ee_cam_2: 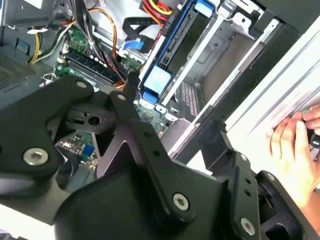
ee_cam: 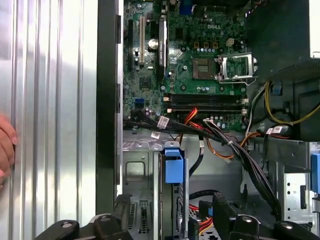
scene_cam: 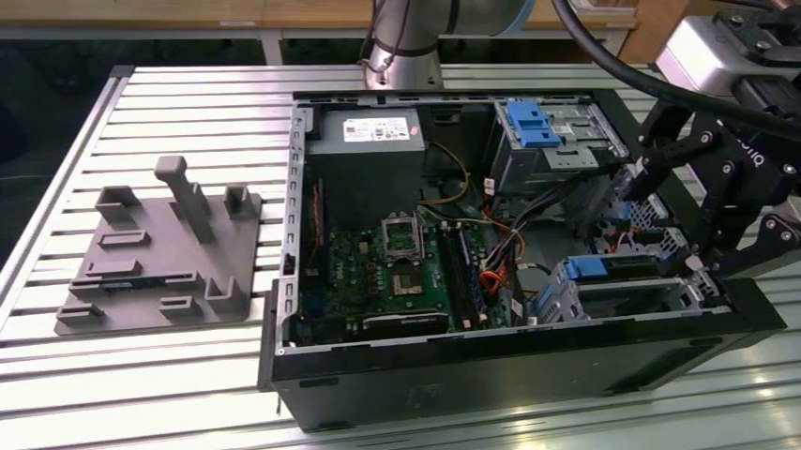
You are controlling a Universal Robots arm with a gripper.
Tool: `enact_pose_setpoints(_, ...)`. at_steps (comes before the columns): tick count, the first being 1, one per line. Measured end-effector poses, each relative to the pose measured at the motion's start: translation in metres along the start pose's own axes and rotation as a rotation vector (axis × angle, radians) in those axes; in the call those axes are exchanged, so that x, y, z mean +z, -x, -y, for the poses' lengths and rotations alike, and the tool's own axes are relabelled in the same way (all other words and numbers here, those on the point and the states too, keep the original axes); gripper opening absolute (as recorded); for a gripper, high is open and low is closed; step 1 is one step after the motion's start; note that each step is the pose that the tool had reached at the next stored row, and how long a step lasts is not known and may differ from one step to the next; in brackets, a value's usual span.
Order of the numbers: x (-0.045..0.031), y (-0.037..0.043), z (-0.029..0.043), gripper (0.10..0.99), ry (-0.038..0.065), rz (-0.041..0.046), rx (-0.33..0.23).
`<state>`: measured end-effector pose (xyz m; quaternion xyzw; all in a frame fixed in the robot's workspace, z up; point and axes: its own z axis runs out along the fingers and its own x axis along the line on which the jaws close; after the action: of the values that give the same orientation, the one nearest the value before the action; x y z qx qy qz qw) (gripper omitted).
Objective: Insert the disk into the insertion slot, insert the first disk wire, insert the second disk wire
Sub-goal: 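Insert the disk into the insertion slot, then insert the first disk wire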
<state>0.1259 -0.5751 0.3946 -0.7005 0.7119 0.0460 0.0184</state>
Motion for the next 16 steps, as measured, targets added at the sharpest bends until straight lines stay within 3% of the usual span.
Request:
enact_pose_setpoints(1, -0.0001, 0.0001, 0.0, 0.749, 0.0, -0.0001, 0.0)
enact_pose_setpoints(16, 0.0, 0.0006, 0.0, 0.749, 0.0, -0.0001, 0.0)
